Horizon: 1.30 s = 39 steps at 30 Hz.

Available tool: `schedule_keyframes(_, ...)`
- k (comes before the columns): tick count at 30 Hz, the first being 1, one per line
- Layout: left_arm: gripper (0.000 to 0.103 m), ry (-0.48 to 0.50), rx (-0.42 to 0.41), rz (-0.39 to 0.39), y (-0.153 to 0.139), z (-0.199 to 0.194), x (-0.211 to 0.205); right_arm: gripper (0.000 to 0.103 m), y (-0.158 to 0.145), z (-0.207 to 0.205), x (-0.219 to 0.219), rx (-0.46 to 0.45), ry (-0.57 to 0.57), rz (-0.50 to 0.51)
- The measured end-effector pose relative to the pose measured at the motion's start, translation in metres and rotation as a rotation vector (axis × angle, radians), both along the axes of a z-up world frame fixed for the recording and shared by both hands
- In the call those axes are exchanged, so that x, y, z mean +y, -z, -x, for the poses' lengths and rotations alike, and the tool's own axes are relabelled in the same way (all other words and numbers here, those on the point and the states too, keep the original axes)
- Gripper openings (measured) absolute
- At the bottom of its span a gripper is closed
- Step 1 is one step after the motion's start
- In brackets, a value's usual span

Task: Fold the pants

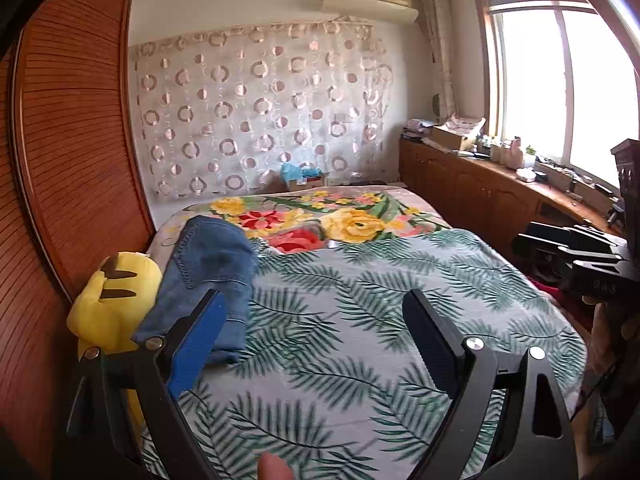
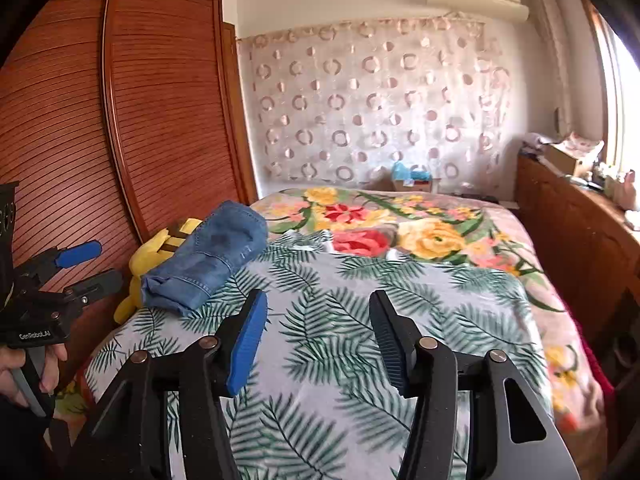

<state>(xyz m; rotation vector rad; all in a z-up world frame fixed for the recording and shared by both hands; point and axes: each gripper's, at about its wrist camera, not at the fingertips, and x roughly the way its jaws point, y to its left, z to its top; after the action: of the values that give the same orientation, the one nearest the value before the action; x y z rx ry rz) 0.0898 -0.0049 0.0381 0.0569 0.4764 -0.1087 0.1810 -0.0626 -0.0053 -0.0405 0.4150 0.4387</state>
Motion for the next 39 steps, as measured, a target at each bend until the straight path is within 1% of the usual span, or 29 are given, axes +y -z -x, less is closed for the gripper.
schedule_keyframes(1,0.090,0.006,0.002,0.000,0.000,0.003,-0.005,0.060,0.000,0.006,-0.003,-0.005,0.006,-0.002)
schedule_keyframes(4,0.090,0.001,0.003,-0.012,-0.001,0.008,-0.017,0.063,-0.004,0.025,-0.005,-0.024,0.046,-0.005)
schedule_keyframes(6,0.090,-0.003,-0.002,-0.010,-0.002,0.011,-0.022,0.063,-0.005,0.031,-0.003,-0.031,0.069,-0.012)
schedule_keyframes(11,0.090,0.011,-0.006,0.023,-0.003,0.020,-0.032,0.064,-0.010,0.050,-0.007,-0.079,0.169,-0.020)
schedule_keyframes(14,0.090,0.001,-0.021,0.035,-0.005,0.027,-0.034,0.064,-0.009,0.056,-0.007,-0.088,0.207,-0.029)
schedule_keyframes(25,0.090,-0.008,-0.031,0.040,-0.009,0.029,-0.038,0.064,-0.001,0.060,0.018,-0.103,0.222,-0.034)
schedule_keyframes(39,0.090,-0.027,-0.043,0.049,-0.021,0.033,-0.038,0.064,0.003,0.059,-0.001,-0.100,0.215,-0.041)
